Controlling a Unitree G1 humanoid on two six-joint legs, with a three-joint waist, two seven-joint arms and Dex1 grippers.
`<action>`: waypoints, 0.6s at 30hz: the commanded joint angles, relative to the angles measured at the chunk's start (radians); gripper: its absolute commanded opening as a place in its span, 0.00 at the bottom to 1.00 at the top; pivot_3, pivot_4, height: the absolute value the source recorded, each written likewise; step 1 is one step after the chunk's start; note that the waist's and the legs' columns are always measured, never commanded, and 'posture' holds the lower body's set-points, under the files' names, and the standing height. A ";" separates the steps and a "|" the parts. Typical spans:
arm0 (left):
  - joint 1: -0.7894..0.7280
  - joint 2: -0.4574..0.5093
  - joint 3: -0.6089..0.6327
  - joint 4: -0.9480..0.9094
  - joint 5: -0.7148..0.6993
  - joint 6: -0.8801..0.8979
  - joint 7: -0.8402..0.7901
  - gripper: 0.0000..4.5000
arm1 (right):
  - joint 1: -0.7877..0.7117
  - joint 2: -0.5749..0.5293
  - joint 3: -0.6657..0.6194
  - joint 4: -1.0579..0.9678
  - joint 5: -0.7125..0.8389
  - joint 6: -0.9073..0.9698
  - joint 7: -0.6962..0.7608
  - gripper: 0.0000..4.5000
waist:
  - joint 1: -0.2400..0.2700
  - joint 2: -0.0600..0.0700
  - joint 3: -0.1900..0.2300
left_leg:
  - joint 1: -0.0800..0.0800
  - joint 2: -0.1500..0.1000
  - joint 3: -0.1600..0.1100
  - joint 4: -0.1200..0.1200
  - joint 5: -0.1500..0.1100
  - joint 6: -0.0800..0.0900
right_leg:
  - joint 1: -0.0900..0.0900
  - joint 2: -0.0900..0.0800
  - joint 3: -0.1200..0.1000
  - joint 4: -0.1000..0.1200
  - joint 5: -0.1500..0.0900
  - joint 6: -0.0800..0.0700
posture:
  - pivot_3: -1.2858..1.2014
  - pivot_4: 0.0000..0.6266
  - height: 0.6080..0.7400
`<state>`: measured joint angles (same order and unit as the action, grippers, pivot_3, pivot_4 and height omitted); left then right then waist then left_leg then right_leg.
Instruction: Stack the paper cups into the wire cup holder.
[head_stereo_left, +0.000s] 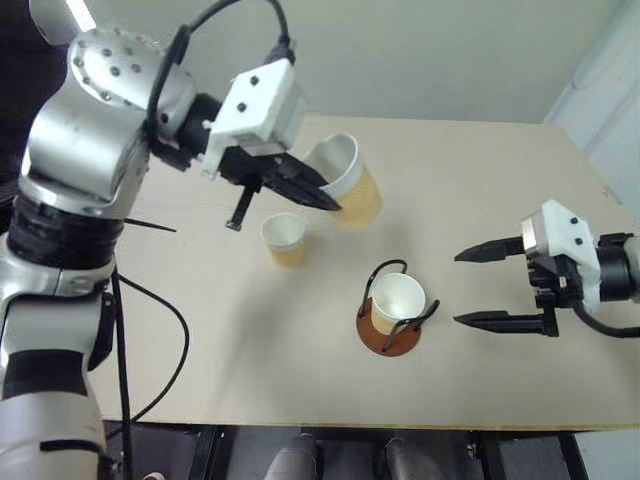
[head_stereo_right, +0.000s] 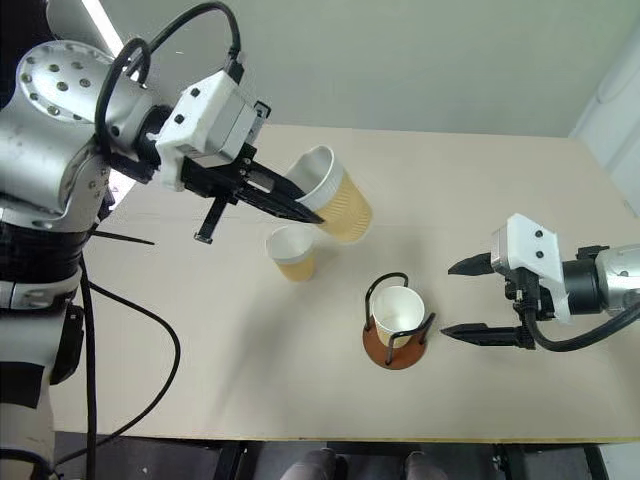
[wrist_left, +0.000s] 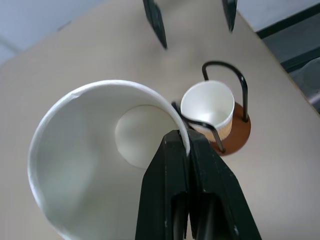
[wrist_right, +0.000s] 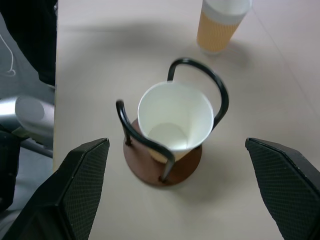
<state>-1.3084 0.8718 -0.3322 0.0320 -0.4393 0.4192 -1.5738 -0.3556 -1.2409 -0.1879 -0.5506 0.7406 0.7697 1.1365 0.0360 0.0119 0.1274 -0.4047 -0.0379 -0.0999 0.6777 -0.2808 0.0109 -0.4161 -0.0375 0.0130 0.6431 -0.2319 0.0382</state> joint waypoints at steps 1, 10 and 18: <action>-0.067 -0.031 -0.054 0.010 -0.055 -0.056 -0.041 0.01 | 0.029 -0.017 -0.075 -0.017 -0.015 -0.009 -0.006 1.00 | 0.003 0.000 0.000 | 0.000 0.000 0.000 0.000 0.000 0.000 | 0.000 0.000 0.000 0.000 0.000 0.000 | 0.52 0.24 1.00; -0.168 -0.126 -0.227 0.082 -0.085 -0.183 -0.041 0.01 | 0.118 -0.024 -0.163 -0.019 -0.047 -0.010 0.001 1.00 | 0.006 0.000 0.000 | -0.003 0.000 0.000 0.004 -0.001 0.002 | 0.000 0.000 0.000 -0.001 0.001 0.003 | 0.52 0.24 1.00; -0.189 -0.151 -0.326 0.101 -0.076 -0.280 -0.041 0.01 | 0.133 -0.052 -0.287 -0.030 -0.003 0.037 0.019 1.00 | 0.008 0.000 0.000 | -0.004 0.000 0.001 0.004 -0.001 0.002 | 0.000 0.000 0.000 -0.001 0.001 0.003 | 0.52 0.24 1.00</action>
<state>-1.4614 0.7241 -0.6677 0.1363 -0.5144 0.1687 -1.5755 -0.2033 -1.2706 -0.4030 -0.5627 0.7087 0.7953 1.1483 0.0436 0.0118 0.1276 -0.4085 -0.0380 -0.0993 0.6818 -0.2819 0.0129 -0.4163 -0.0375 0.0129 0.6423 -0.2310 0.0416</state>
